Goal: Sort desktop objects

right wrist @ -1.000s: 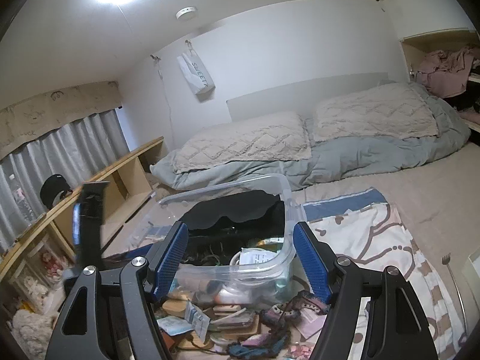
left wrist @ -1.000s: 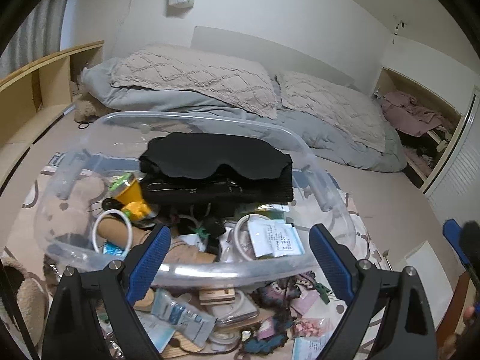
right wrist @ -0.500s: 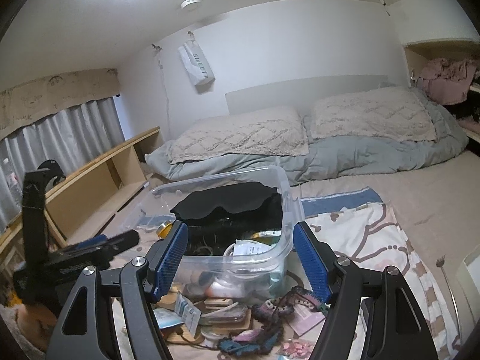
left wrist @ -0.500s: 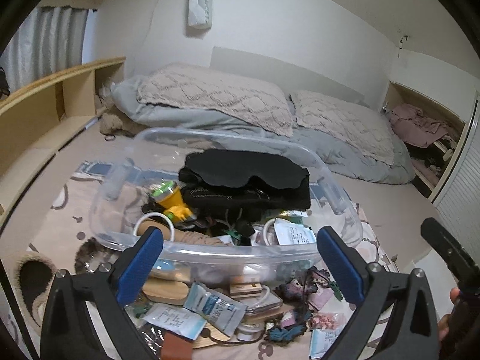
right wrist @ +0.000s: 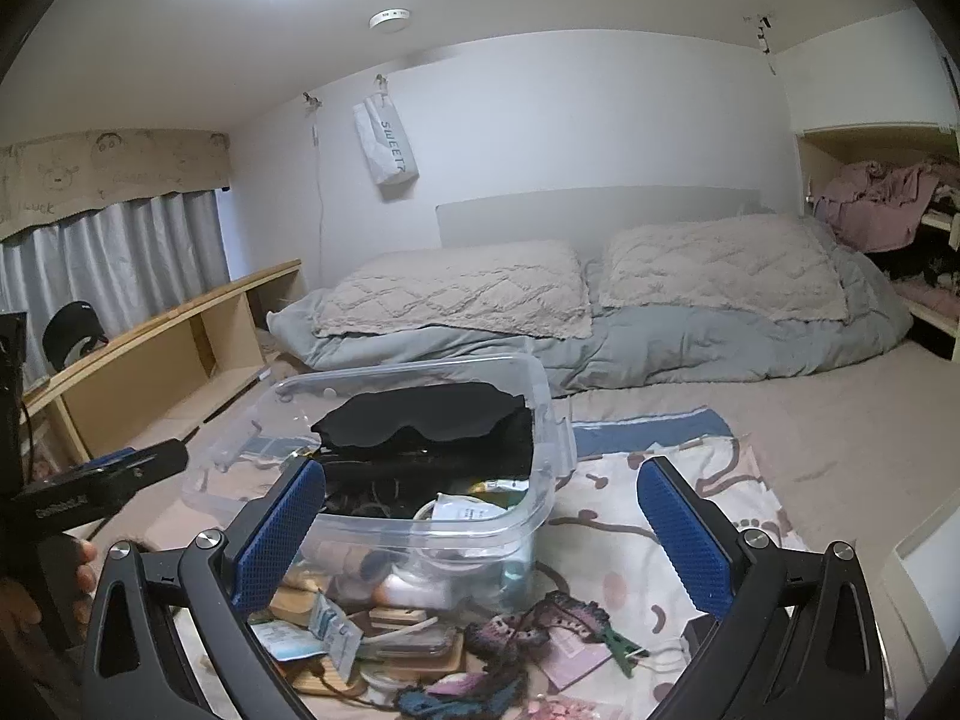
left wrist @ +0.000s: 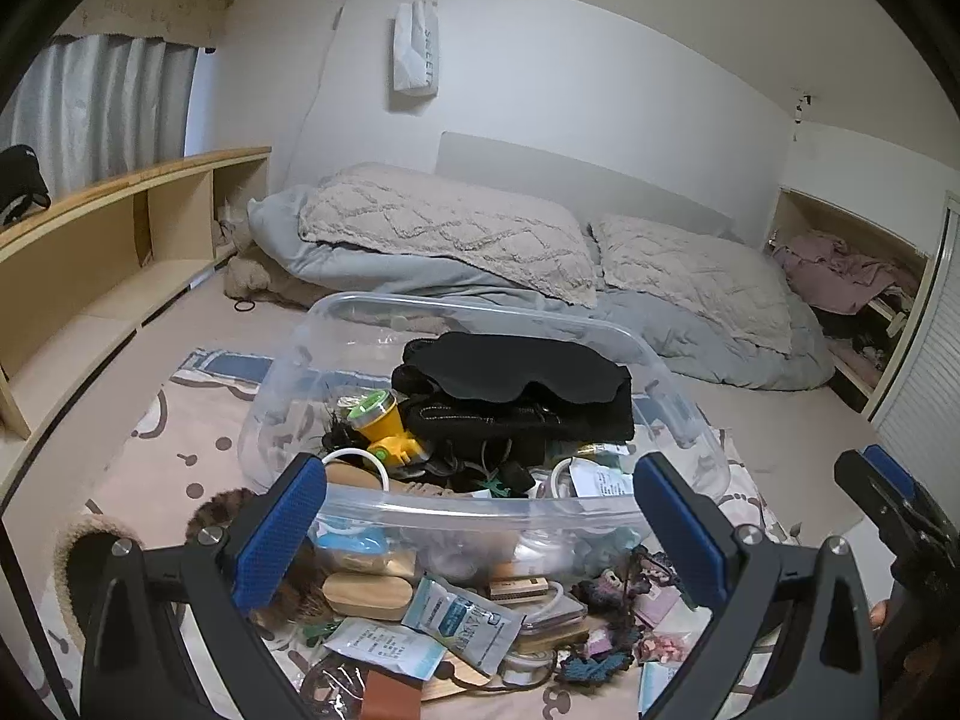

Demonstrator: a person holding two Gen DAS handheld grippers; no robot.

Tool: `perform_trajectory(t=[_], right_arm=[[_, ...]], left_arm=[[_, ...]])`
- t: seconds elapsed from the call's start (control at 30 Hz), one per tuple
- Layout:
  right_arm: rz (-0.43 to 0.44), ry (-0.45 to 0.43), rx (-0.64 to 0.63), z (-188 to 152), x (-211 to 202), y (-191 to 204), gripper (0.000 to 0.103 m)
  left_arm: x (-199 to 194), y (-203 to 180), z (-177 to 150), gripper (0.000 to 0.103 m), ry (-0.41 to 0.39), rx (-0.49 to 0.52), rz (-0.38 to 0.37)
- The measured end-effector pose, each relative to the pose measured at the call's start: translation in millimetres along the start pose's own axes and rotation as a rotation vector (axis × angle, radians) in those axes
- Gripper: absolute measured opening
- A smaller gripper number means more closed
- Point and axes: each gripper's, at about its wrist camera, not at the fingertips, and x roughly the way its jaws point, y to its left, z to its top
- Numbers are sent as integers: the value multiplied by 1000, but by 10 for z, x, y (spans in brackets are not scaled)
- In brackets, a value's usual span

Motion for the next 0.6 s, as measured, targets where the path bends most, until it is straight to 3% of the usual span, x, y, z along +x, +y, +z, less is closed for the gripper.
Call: perform_trajectory(t=[0.27, 0.6], right_arm=[[21, -13, -37, -28, -36, 35, 103], [28, 12, -59, -100, -21, -5, 103]], left_arm=[[-86, -68, -33, 103, -33, 59, -4], [-168, 66, -72, 103, -68, 57, -9]])
